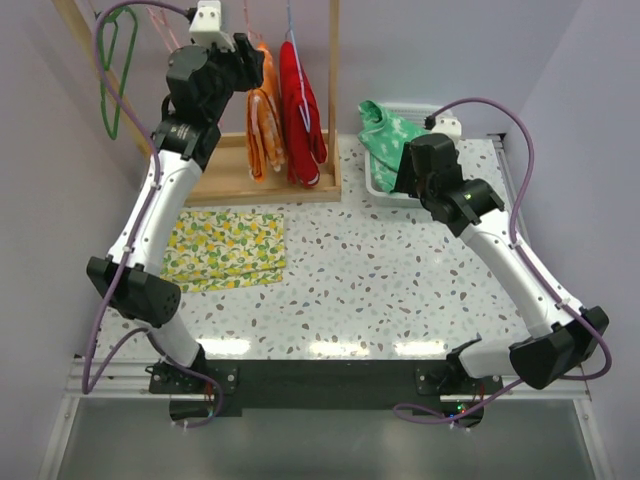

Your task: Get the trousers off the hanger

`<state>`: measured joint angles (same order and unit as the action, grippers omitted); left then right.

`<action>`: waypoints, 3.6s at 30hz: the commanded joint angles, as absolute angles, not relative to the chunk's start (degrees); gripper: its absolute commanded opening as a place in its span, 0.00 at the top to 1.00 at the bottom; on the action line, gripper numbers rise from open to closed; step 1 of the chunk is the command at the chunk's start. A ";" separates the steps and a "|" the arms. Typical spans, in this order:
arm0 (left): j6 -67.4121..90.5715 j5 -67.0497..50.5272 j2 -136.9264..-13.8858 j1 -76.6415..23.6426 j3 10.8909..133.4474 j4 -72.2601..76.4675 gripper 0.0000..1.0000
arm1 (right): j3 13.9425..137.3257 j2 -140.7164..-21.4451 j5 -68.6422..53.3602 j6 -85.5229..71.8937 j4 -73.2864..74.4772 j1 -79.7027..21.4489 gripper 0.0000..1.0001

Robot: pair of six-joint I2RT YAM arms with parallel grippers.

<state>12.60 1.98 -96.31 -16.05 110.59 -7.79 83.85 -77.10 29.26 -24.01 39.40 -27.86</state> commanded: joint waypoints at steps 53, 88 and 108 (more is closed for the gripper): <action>11.87 14.24 -94.14 -20.04 117.60 7.99 1.00 | 81.56 -75.32 30.76 -23.38 37.88 -28.21 0.41; 14.06 22.50 -73.66 -21.27 98.96 5.82 1.00 | 71.55 -67.24 14.59 -0.62 18.11 -39.37 0.37; 23.81 21.71 -56.44 -22.76 88.07 -23.11 1.00 | 72.07 -76.54 15.91 3.60 -7.47 -59.41 0.34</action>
<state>20.56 23.00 -62.13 -22.33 89.58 -28.91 69.71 -72.97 14.28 3.07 1.06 -58.06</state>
